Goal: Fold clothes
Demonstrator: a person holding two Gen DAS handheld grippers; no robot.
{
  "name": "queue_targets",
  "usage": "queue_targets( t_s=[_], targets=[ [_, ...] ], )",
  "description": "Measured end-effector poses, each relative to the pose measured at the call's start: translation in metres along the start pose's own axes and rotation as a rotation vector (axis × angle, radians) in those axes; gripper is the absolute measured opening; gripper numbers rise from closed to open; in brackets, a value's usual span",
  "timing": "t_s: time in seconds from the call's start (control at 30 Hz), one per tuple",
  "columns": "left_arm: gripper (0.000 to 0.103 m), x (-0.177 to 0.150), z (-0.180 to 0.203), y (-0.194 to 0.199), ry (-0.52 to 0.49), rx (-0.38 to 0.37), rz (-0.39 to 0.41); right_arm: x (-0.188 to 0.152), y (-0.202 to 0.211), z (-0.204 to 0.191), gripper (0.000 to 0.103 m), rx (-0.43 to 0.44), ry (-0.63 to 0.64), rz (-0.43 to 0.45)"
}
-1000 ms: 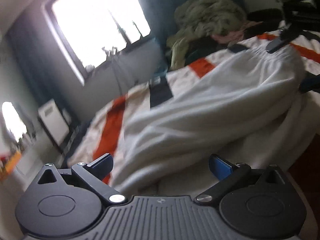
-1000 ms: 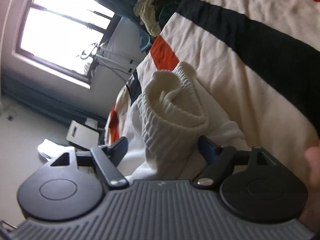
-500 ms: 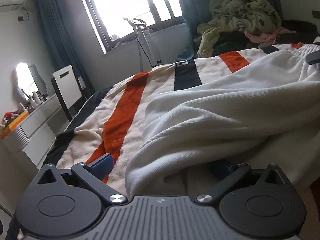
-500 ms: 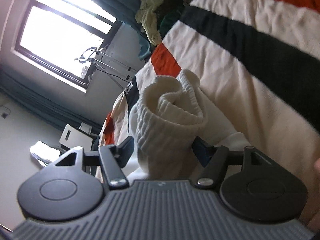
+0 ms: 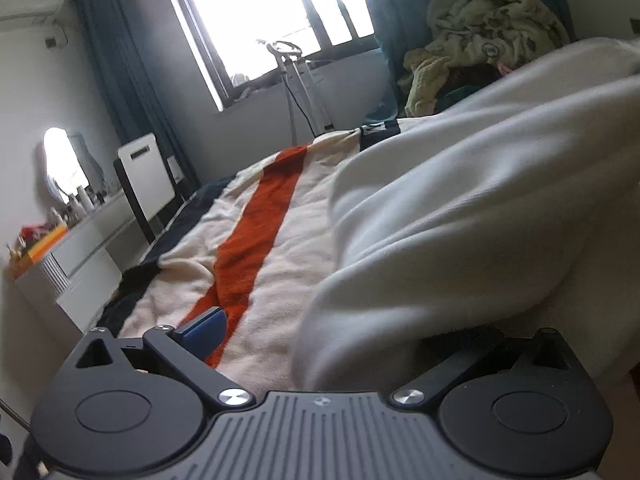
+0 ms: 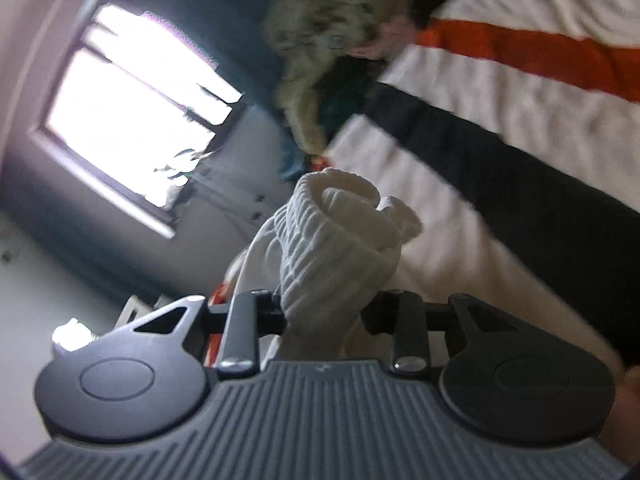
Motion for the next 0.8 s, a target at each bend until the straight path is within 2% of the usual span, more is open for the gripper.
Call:
queue_targets(
  t_s=[0.07, 0.17, 0.27, 0.33, 0.37, 0.5, 0.53, 0.67, 0.8],
  targets=[
    [0.103, -0.001, -0.009, 0.002, 0.076, -0.013, -0.009, -0.001, -0.009, 0.017, 0.035, -0.057, -0.041, -0.066],
    [0.103, -0.004, -0.025, 0.003, 0.211, -0.043, -0.030, -0.009, -0.015, 0.026, 0.042, -0.090, -0.058, -0.097],
    [0.103, -0.010, -0.043, -0.001, 0.370, -0.082, -0.067, -0.011, -0.018, 0.023, 0.063, -0.105, -0.036, -0.126],
    [0.103, -0.018, -0.057, -0.006, 0.502, -0.115, -0.105, -0.017, -0.020, 0.025, 0.086, -0.153, -0.001, -0.139],
    [0.103, -0.023, -0.064, -0.009, 0.568, -0.132, -0.129, -0.020, -0.021, 0.026, 0.088, -0.179, 0.015, -0.151],
    [0.103, -0.044, -0.081, -0.021, 0.777, -0.200, -0.215, -0.034, -0.031, 0.039, 0.088, -0.172, -0.047, -0.218],
    [0.103, -0.047, -0.083, -0.023, 0.804, -0.215, -0.226, -0.037, -0.034, 0.043, 0.089, -0.166, -0.070, -0.233],
    [0.103, -0.049, -0.084, -0.021, 0.810, -0.256, -0.257, -0.043, -0.038, 0.049, 0.090, -0.172, -0.108, -0.239],
    [0.102, -0.054, -0.088, -0.010, 0.869, -0.351, -0.284, -0.049, -0.043, 0.038, 0.091, -0.154, -0.072, -0.279]
  ],
)
Point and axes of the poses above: each gripper's, at about its wrist camera, not at the fingertips, and y roughly against the way its jaws point, z to its right, x to its top, the point moved 5 cm from there along -y, roughly the way its jaws point, and after that the axes turned 4 degrees about -x, right-handed, at the moved point
